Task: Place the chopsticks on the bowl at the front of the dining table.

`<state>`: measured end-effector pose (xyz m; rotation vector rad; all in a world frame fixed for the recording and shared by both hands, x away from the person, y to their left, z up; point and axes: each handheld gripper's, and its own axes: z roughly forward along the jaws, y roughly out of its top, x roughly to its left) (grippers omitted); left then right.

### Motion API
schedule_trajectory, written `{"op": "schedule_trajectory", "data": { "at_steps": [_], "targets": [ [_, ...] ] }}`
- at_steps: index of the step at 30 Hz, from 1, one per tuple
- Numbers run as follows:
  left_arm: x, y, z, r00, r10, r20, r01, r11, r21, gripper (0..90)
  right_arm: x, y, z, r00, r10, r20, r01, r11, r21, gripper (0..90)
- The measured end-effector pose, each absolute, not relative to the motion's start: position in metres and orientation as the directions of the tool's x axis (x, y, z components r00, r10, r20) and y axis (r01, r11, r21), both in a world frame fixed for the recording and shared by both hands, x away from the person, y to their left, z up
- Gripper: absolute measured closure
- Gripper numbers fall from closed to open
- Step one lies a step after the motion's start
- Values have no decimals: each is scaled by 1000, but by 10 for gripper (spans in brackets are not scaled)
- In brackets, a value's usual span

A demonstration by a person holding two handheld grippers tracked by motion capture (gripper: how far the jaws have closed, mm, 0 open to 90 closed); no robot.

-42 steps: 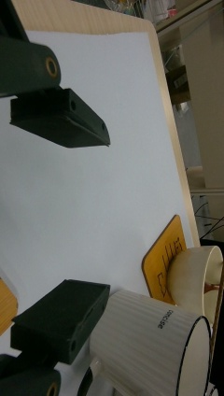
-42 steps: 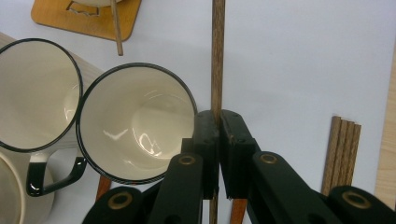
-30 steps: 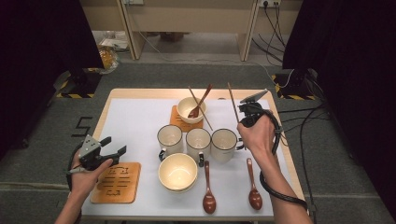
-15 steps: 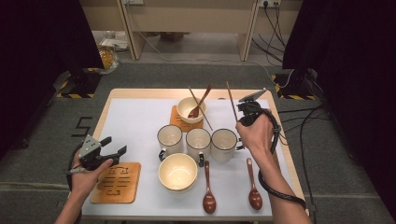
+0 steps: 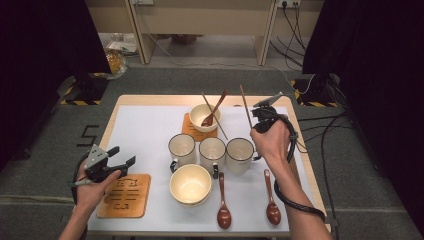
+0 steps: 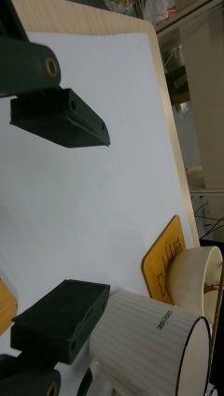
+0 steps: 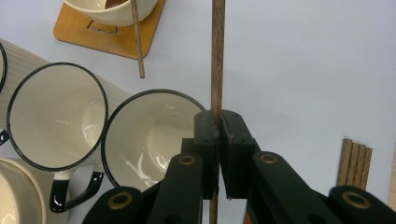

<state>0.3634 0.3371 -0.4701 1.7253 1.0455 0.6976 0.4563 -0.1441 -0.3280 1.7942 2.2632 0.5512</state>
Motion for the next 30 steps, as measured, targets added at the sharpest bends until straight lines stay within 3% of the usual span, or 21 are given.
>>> {"op": "schedule_trajectory", "data": {
  "at_steps": [30],
  "targets": [
    [363, 338, -470, 466, 885, -10, 330, -163, 930, 232, 467, -129, -326, -263, 962, 69, 887, 213, 410, 858]
  ]
}}
